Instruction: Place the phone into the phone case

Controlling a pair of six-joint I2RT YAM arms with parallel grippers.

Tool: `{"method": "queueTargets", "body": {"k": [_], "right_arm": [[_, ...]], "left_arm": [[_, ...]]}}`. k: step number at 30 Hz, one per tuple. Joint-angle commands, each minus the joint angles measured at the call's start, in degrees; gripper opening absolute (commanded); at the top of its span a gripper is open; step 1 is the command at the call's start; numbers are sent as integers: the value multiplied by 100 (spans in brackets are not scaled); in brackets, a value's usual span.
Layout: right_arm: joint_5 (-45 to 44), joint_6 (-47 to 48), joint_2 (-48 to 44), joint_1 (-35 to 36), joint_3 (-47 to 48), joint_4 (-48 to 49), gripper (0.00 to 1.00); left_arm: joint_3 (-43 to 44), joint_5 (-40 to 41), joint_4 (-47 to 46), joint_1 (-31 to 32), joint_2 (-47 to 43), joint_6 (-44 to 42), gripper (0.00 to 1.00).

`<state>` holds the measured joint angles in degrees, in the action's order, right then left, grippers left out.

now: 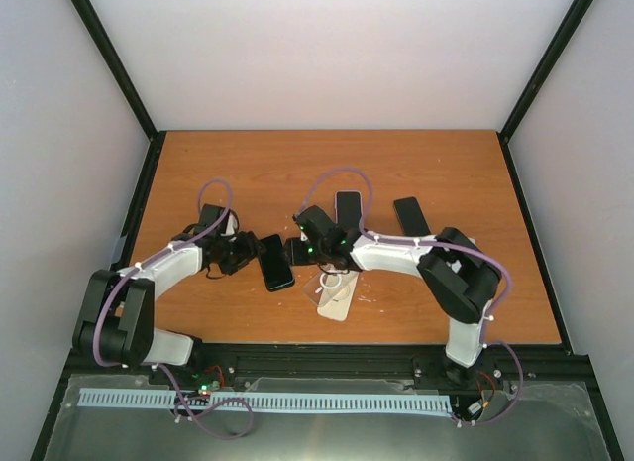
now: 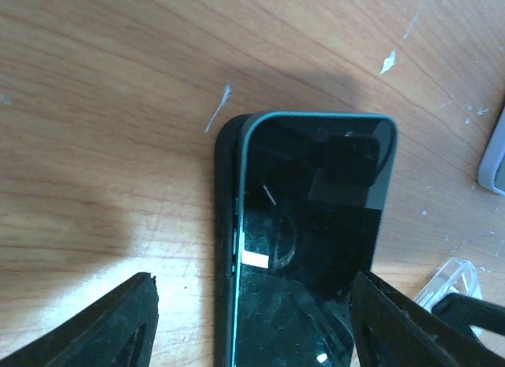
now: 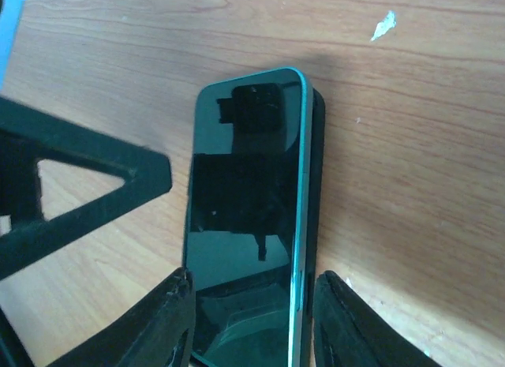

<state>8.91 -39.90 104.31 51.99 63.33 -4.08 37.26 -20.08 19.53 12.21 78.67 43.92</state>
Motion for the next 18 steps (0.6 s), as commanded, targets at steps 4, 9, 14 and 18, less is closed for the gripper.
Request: {"method": "queueTargets", "body": {"k": [4,9,14,18], "right_arm": [[252,-29,808,-84,428,-116,41],[480,-110,1036,-83,349,120,37],[804,-141,1231,-68,341,162,35],[1073,-283,1213,-70,267,416,35]], "left_arm": [[-241,-269,-575,-25,289,-91,61],[-254,-366,-746,-23,566,-192,53],[-371,-512,-813,-26,621,-203,38],[-480,-773,-944,-17,578,-138,27]]}}
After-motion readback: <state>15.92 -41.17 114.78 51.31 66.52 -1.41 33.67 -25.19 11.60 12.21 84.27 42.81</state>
